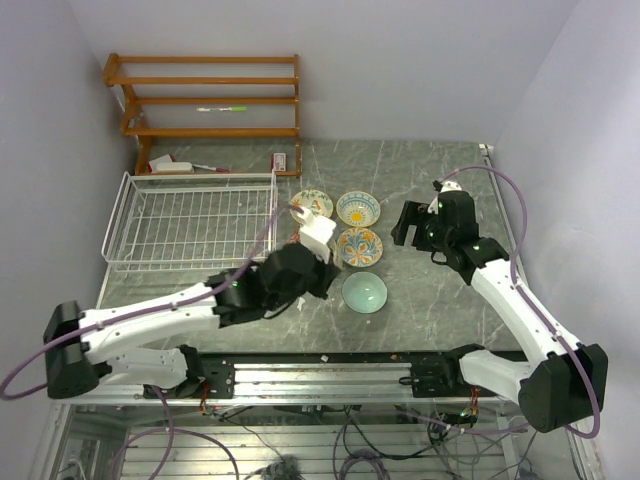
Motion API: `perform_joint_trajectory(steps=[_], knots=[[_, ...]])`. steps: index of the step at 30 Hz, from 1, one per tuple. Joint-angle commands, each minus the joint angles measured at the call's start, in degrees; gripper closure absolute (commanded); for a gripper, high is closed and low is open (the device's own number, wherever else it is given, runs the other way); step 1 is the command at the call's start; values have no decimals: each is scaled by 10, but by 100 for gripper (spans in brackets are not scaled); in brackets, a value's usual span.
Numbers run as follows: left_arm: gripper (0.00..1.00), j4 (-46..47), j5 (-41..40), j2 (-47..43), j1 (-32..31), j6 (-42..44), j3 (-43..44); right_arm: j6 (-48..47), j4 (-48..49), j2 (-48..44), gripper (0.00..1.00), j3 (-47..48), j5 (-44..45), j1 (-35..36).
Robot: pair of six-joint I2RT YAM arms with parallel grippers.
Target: Load the bowls into the dish rack
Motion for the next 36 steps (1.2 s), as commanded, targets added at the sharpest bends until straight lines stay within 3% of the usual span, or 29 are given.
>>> perform_joint_trajectory(steps=[1,11,22,27,36], knots=[[93,22,47,-72,75,23,35,-1,6,-18,12,6,-17,-4],[93,39,184,-152,351,-3,18,1,22,-29,13,-18,-56,-5],[93,260,445,-99,636,-151,-93,-4,27,-42,13,-32,-83,-5],[93,406,517,-36,669,-223,-126,-1,30,-39,13,-33,-91,-5],[93,644,541,105,672,-347,-153,3,37,-32,13,-41,-94,-5]])
